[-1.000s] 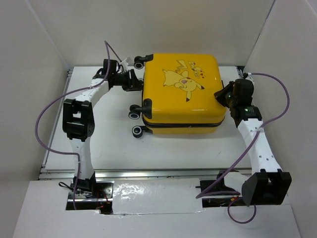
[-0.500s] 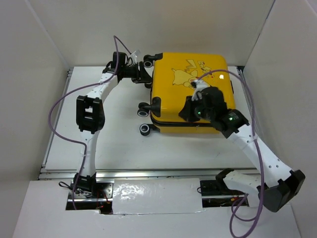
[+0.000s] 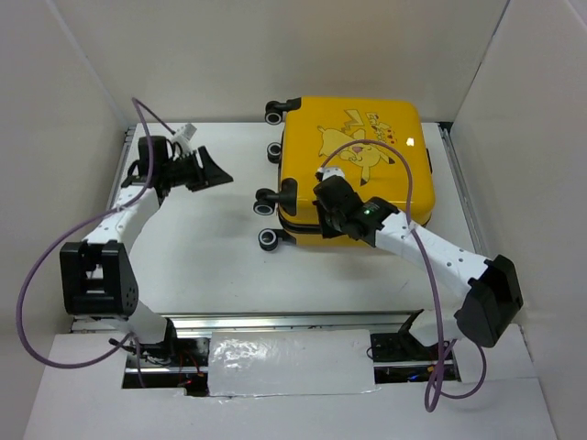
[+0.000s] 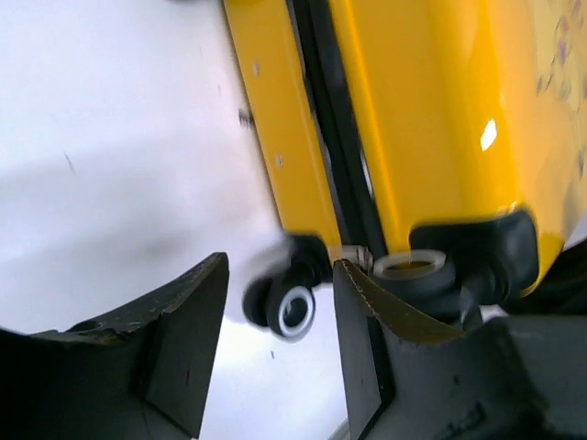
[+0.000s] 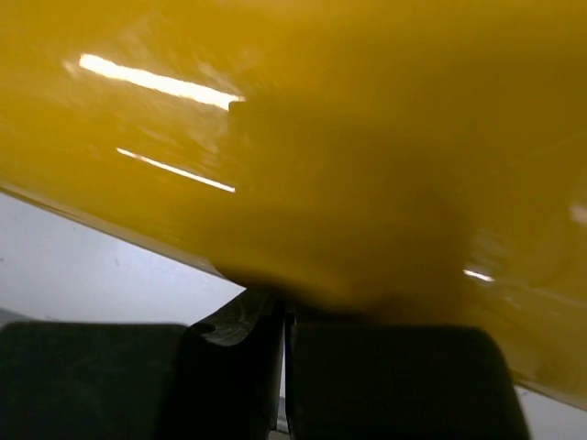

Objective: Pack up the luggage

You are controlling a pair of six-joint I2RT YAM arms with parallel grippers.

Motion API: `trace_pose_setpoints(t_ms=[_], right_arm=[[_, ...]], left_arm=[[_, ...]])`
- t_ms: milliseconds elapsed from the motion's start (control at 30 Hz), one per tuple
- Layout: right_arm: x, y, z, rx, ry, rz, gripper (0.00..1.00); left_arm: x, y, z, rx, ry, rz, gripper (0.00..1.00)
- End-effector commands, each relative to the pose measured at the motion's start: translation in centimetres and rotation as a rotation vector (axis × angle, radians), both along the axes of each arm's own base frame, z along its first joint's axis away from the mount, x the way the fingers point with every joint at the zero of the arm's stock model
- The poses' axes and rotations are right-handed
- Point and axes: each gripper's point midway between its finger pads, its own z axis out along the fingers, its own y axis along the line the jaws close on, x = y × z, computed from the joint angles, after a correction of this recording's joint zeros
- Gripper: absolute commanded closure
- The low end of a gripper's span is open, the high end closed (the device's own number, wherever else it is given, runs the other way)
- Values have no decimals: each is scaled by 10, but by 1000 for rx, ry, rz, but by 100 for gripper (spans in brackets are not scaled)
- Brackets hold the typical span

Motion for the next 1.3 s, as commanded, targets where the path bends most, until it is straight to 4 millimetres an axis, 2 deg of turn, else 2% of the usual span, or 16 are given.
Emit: trace_pose_setpoints(t_ms=[0,33,100,167,233,267,367,400,467,500,600,767,800,867,1067,1267], right_arm=[[34,-3,51,16,-195,-105,95],[37,2,61,33,-213,-87,94],[38,12,75,48,-220,-25,92],[39,14,70,2,-191,11,92],[30,36,84,48,-165,144,90],[12,54,87,70,-140,296,87],[-3,81,110,65,-183,468,70],[-2,91,131,85,-222,500,56],[1,102,132,10,-253,606,46],[1,110,144,8,-290,642,38],[8,127,144,-72,-335,743,29],[25,149,127,-158,-334,866,24],[30,151,137,-159,-358,867,23],[36,155,130,-190,-340,922,22],[52,153,98,-273,-273,979,20],[49,147,68,-278,-177,998,21]], left_arm=[[-22,-14,-25,5,2,-26,39],[-34,-17,-42,-4,47,-31,39],[-46,-28,-54,-29,55,-39,39],[-50,-38,-59,-44,56,-65,38],[-51,-44,-64,-42,52,-85,39],[-48,-46,-65,-40,36,-101,39],[-49,-52,-70,-40,-20,-163,39],[-49,-54,-68,-52,-55,-192,40],[-49,-55,-67,-48,-97,-214,40],[-51,-54,-70,-45,-104,-213,40],[-51,-45,-62,-39,-157,-193,39],[-59,-28,-63,-43,-148,-158,39],[-59,-25,-62,-43,-148,-149,39],[-63,-25,-62,-42,-144,-150,39],[-64,-13,-60,-39,-160,-116,39],[-66,-13,-61,-41,-176,-133,40]])
